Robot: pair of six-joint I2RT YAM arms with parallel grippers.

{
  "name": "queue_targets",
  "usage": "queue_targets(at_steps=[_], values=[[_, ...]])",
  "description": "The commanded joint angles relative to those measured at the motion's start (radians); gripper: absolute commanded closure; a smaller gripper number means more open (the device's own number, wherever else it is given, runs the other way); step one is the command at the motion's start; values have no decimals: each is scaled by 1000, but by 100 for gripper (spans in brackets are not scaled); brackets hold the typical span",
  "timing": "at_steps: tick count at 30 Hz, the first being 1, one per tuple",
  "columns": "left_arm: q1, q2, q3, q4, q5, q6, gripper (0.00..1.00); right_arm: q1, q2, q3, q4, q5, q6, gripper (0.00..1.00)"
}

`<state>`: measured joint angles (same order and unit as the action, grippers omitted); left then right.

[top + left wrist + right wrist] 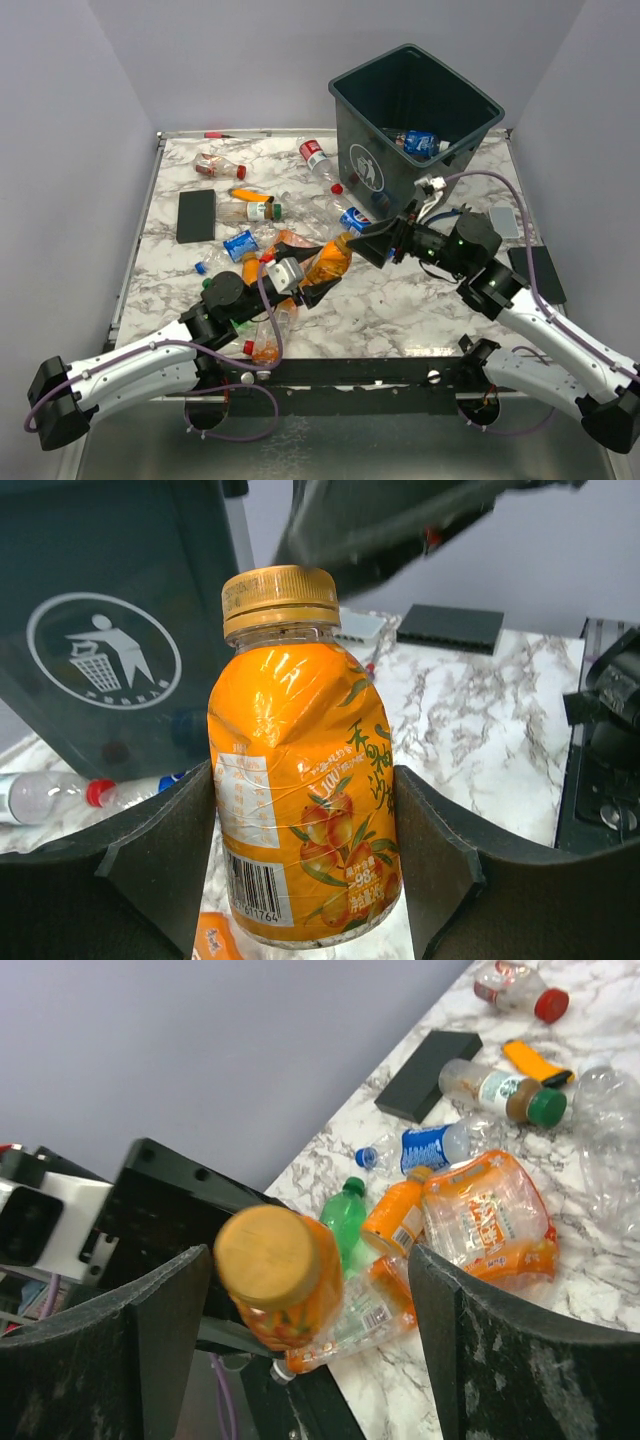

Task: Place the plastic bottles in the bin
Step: Place the plastic bottle in the trash bin.

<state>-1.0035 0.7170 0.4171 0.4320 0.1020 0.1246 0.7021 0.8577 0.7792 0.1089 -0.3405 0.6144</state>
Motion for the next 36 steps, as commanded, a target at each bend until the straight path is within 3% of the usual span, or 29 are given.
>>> queue_targets(at_steps=[1, 7, 13, 18, 20, 22, 23, 26, 31, 33, 36], values=[[-1, -46, -24, 87, -50, 18, 50, 15, 50, 27, 65, -49, 23, 18], [-1, -30, -28, 95, -74, 22, 50, 57, 120, 15, 137, -68, 53, 24], [-1, -13, -29, 112, -69, 2, 50, 83, 156, -3, 185, -47, 81, 39], [-2, -2, -25, 113, -70, -16, 47, 85, 140, -34, 225, -11, 98, 71], [-2, 0, -23, 111, -72, -24, 32, 85, 121, -41, 225, 2, 93, 84], [-2, -2, -19, 104, -85, -36, 7, 85, 98, -39, 212, 18, 79, 98], [-1, -6, -17, 102, -93, -42, 2, 85, 85, -31, 197, 27, 67, 99], [-1, -19, -12, 95, -155, -55, 1, 85, 42, 43, 97, 59, -8, 99], [-1, -60, -14, 96, -287, -52, 1, 85, 22, 371, -196, 208, -245, 100], [-1, -74, -13, 96, -351, -48, 1, 85, 59, 534, -322, 374, -328, 99], [0, -89, -12, 96, -435, -46, 1, 85, 130, 686, -359, 723, -430, 100]])
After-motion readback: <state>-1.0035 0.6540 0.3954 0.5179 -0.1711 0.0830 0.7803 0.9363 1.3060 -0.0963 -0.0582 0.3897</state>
